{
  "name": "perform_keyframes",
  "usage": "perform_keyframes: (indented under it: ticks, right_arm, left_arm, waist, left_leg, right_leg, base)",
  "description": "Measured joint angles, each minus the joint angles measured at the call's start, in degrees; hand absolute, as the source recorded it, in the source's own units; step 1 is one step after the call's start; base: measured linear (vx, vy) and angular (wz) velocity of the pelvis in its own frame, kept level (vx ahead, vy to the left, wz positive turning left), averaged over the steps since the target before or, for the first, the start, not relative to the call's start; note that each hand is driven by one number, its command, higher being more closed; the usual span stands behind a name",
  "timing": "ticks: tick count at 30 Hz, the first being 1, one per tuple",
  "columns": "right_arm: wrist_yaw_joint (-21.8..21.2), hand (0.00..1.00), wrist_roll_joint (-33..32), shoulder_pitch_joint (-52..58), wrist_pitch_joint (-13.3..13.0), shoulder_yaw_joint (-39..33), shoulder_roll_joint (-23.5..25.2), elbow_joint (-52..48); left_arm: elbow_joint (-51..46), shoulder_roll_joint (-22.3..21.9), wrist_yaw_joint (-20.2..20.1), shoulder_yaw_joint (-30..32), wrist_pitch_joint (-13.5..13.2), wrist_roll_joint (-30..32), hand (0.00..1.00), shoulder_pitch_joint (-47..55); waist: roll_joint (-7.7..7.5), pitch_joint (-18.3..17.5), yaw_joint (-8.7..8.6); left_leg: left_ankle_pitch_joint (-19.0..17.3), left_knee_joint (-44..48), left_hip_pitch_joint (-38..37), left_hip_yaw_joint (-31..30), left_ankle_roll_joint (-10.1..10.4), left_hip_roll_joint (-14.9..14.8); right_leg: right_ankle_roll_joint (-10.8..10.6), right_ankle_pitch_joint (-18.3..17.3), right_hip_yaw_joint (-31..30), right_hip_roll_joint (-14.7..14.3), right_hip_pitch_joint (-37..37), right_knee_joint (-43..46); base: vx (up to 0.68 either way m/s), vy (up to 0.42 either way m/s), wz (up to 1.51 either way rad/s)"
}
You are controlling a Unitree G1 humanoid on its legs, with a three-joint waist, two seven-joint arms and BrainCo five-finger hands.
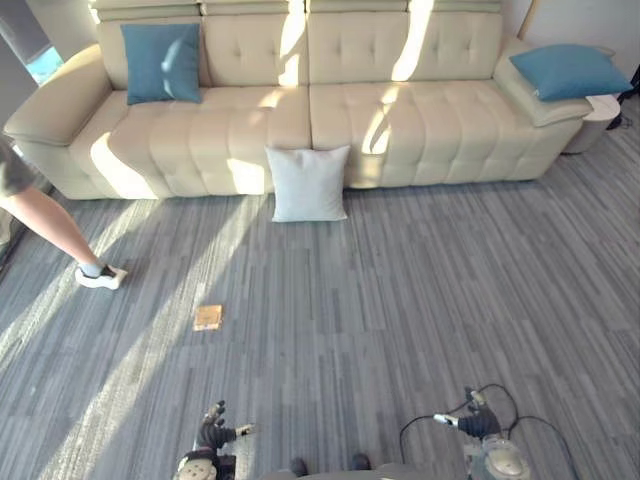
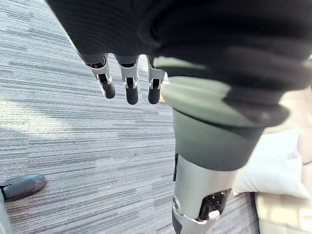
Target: Pick up cushions and gather them together orderly.
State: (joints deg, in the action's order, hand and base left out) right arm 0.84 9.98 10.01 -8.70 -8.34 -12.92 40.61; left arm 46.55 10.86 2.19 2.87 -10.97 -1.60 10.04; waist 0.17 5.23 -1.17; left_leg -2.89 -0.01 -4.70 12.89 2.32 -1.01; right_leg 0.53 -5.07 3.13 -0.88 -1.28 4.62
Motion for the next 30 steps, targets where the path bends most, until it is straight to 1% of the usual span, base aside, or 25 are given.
perform_keyframes:
  ticks: [3, 6, 10, 12, 13, 15, 16, 20, 21, 22, 23, 24, 25, 26, 27, 28, 29, 30]
  right_arm:
    - [-0.6, 0.00, 1.9, 1.0, 0.0, 0.2, -1.1, 0.0]
    - [-1.1, 0.00, 1.9, 1.4, 0.0, 0.2, -2.8, 0.0]
    - [-1.0, 0.00, 1.9, 1.4, 0.0, 0.2, -3.9, 0.6]
    - [-1.0, 0.00, 1.8, 1.5, 0.2, 0.2, -3.9, 1.3]
    - [-0.9, 0.00, 1.8, 1.4, 0.2, 0.1, -3.9, 1.5]
    - [-0.9, 0.00, 1.8, 1.2, 0.3, 0.1, -3.8, 2.8]
    - [-0.8, 0.00, 1.7, 0.4, 0.5, 0.0, -3.8, 3.9]
    - [-0.1, 0.00, 1.2, -2.0, 0.7, -0.1, -3.5, 5.9]
    - [0.3, 0.00, 1.0, -2.9, 1.0, -0.2, -3.2, 5.9]
    - [0.3, 0.00, 0.7, -3.7, 1.4, -0.2, -3.0, 6.0]
    - [0.3, 0.00, 0.5, -4.1, 1.4, -0.2, -2.9, 6.2]
    - [0.4, 0.00, -0.6, -4.8, 1.5, -0.2, -2.5, 6.6]
    - [0.4, 0.00, -1.0, -5.1, 1.6, -0.2, -1.8, 7.6]
    - [0.4, 0.00, -1.0, -5.0, 1.8, -0.2, -1.5, 7.9]
    - [0.4, 0.00, -1.2, -5.1, 2.2, 0.0, -0.5, 8.0]
    - [0.4, 0.00, -1.6, -5.0, 2.4, 0.0, 0.5, 8.1]
    - [0.4, 0.00, -1.6, -4.7, 2.6, 0.0, 1.0, 8.1]
    - [0.3, 0.00, -1.8, -4.2, 2.6, 0.4, 1.3, 8.1]
  left_arm:
    - [0.0, 0.9, -1.0, 0.0, -0.6, 0.2, 0.00, 0.2]
    - [0.0, 1.5, -1.1, 0.0, -0.6, 1.3, 0.00, 0.3]
    - [0.0, 1.5, -1.1, 0.0, -0.6, 1.4, 0.00, 0.2]
    - [0.0, 1.5, -1.1, 0.0, -0.6, 1.4, 0.00, 0.2]
    - [0.0, 1.3, -1.0, 0.0, -0.6, 1.3, 0.00, 0.2]
    - [0.0, 1.2, -1.0, 0.0, -0.5, 1.2, 0.00, 0.2]
    - [0.0, 1.2, -0.9, 0.0, -0.5, 1.2, 0.00, 0.2]
    - [0.0, 1.2, -0.6, 0.1, -0.4, 1.1, 0.00, 0.7]
    - [0.0, 1.2, -0.4, 0.1, -0.4, 1.0, 0.00, 0.7]
    - [0.0, 1.2, 0.0, 0.2, -0.4, 0.9, 0.00, 0.6]
    - [-0.1, 1.2, 0.3, 0.2, -0.4, 0.7, 0.00, 0.5]
    - [-0.9, 1.2, 0.7, 0.6, -0.4, -0.2, 0.00, 0.2]
    - [-2.1, 1.2, 0.8, 1.0, -0.2, -0.6, 0.00, 0.1]
    - [-2.5, 1.2, 0.8, 1.1, -0.1, -0.7, 0.00, 0.1]
    - [-3.4, 1.4, 1.1, 1.2, -0.1, -1.3, 0.00, -0.4]
    - [-3.9, 1.7, 1.4, 1.0, 0.1, -1.3, 0.00, -1.2]
    - [-4.0, 1.8, 1.6, 1.0, 0.3, -1.3, 0.00, -1.4]
    - [-4.0, 1.9, 1.8, 0.9, 0.7, -1.3, 0.00, -1.8]
  waist:
    - [0.04, 0.0, -0.50]
    - [0.27, 0.0, -1.06]
    - [0.85, -0.2, -1.17]
    - [1.41, -0.4, -1.24]
    - [1.87, -0.6, -1.32]
    - [1.94, -0.6, -1.30]
    - [1.84, -0.6, -1.25]
    - [1.65, -0.4, -0.99]
    - [1.88, -0.4, -0.99]
    - [1.65, -0.1, -0.85]
    - [1.90, -0.1, -0.71]
    - [1.77, 0.5, -0.62]
    - [1.21, 1.0, -0.46]
    - [0.72, 1.3, -0.48]
    - [-0.18, 2.1, -0.30]
    - [-0.83, 3.1, -0.97]
    - [-1.15, 3.6, -1.22]
    - [-0.78, 4.8, -1.20]
  left_leg:
    - [-0.4, 0.2, -0.5, -0.1, 0.6, 0.0]
    - [-0.5, 0.4, -0.8, -0.1, 0.6, 0.0]
    - [-0.5, 0.4, -0.7, -0.1, 0.6, 0.0]
    - [-0.9, 0.5, -0.5, -0.1, -0.1, -0.2]
    - [-1.4, 0.5, 0.2, 0.0, -0.8, -0.3]
    - [-1.5, 0.5, 0.5, 0.1, -0.9, -0.4]
    - [-2.2, 1.0, 1.2, 0.5, -1.5, -0.5]
    - [-4.3, 4.6, 4.5, 2.2, -2.0, -1.0]
    - [-5.2, 6.2, 5.8, 3.0, -2.3, -1.2]
    - [-6.6, 7.9, 7.1, 3.5, -2.4, -1.5]
    - [-7.3, 9.0, 7.6, 3.8, -2.6, -1.6]
    - [-9.3, 11.4, 8.5, 4.1, -2.9, -1.7]
    - [-11.3, 13.7, 8.9, 4.1, -3.2, -1.6]
    - [-12.5, 14.4, 8.9, 3.8, -3.7, -1.3]
    - [-13.8, 14.9, 8.6, 3.3, -4.2, -0.4]
    - [-14.6, 15.3, 6.7, 2.1, -5.3, 0.3]
    - [-15.2, 15.4, 5.8, 1.6, -5.5, 0.4]
    - [-16.3, 15.1, 3.2, 1.3, -5.6, 0.2]
  right_leg:
    - [-0.9, -0.6, 0.3, 0.1, -0.9, -0.2]
    - [-1.0, -0.6, 0.7, 0.2, -1.3, -0.2]
    - [-1.0, -0.6, 0.9, 0.2, -1.3, -0.2]
    - [-0.9, -0.6, 1.1, 0.1, -1.1, -0.6]
    - [-0.8, -0.6, 1.4, -0.1, -0.3, -0.6]
    - [-0.7, -0.5, 1.5, -0.1, 0.0, -0.5]
    - [-0.7, -0.5, 1.5, -0.2, 0.8, -0.2]
    - [-1.0, -0.7, -0.2, -0.3, 3.4, 0.3]
    - [-1.0, -0.7, -0.8, -0.3, 4.5, 0.6]
    - [-1.4, -1.3, -1.5, -0.3, 5.6, 1.8]
    - [-1.7, -2.0, -1.7, -0.2, 6.1, 3.1]
    - [-2.7, -4.6, -1.8, 0.2, 8.0, 7.2]
    - [-5.6, -7.6, -1.4, 1.1, 9.9, 12.9]
    - [-6.8, -8.6, -1.0, 1.6, 11.1, 16.4]
    - [-6.6, -9.2, 1.5, 3.5, 15.2, 26.6]
    - [-6.4, -9.5, 3.6, 5.7, 20.0, 37.8]
    - [-6.2, -10.3, 4.4, 6.4, 21.2, 40.1]
    - [-5.6, -11.8, 6.3, 7.4, 22.9, 40.7]
  base:
    - [0.04, -0.006, 0.07]
    - [0.02, -0.005, 0.04]
    - [0.00, 0.000, 0.00]
    - [-0.03, -0.004, 0.00]
    - [-0.05, -0.002, 0.02]
    - [-0.05, 0.008, 0.03]
    - [-0.05, 0.016, -0.02]
    - [-0.04, 0.027, -0.23]
    - [0.01, 0.035, -0.34]
    - [0.03, 0.042, -0.33]
    - [0.06, 0.050, -0.27]
    - [0.09, 0.080, -0.12]
    - [0.07, 0.068, -0.05]
    - [0.09, 0.088, 0.00]
    - [0.18, 0.081, 0.22]
    - [0.25, 0.089, 0.32]
    - [0.35, 0.066, 0.43]
    - [0.37, 0.034, 0.27]
